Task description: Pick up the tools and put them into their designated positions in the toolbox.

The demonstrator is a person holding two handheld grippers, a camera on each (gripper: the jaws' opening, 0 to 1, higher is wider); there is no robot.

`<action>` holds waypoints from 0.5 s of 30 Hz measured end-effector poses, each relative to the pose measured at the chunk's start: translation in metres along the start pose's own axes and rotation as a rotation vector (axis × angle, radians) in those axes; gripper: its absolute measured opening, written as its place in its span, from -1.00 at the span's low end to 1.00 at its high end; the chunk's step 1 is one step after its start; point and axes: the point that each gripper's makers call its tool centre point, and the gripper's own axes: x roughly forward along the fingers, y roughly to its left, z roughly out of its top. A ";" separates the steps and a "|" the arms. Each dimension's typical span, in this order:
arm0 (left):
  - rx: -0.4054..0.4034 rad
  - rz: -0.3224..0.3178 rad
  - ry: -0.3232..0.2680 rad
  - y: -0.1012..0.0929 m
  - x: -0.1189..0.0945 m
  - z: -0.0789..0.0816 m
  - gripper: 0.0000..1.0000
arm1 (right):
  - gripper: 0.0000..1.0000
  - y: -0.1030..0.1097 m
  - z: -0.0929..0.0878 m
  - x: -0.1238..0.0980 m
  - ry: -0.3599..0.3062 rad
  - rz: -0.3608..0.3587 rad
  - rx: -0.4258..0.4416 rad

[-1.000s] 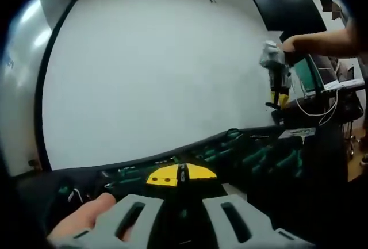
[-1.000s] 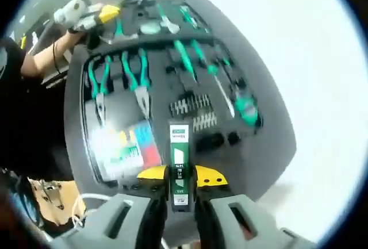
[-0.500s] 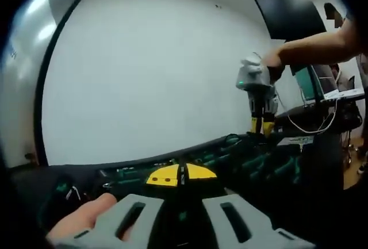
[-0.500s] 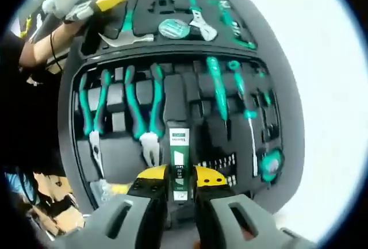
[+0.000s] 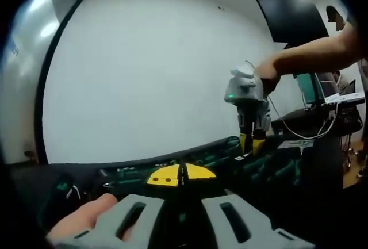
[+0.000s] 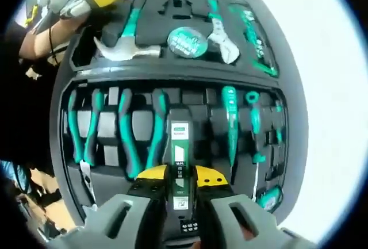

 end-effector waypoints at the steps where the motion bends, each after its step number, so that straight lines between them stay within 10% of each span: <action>1: -0.001 0.001 -0.001 0.000 0.000 0.000 -0.92 | -0.65 0.002 -0.002 -0.003 -0.005 0.013 0.022; 15: 0.002 0.000 0.009 0.000 0.002 -0.003 -0.92 | -0.76 -0.005 -0.010 -0.008 -0.026 0.009 -0.047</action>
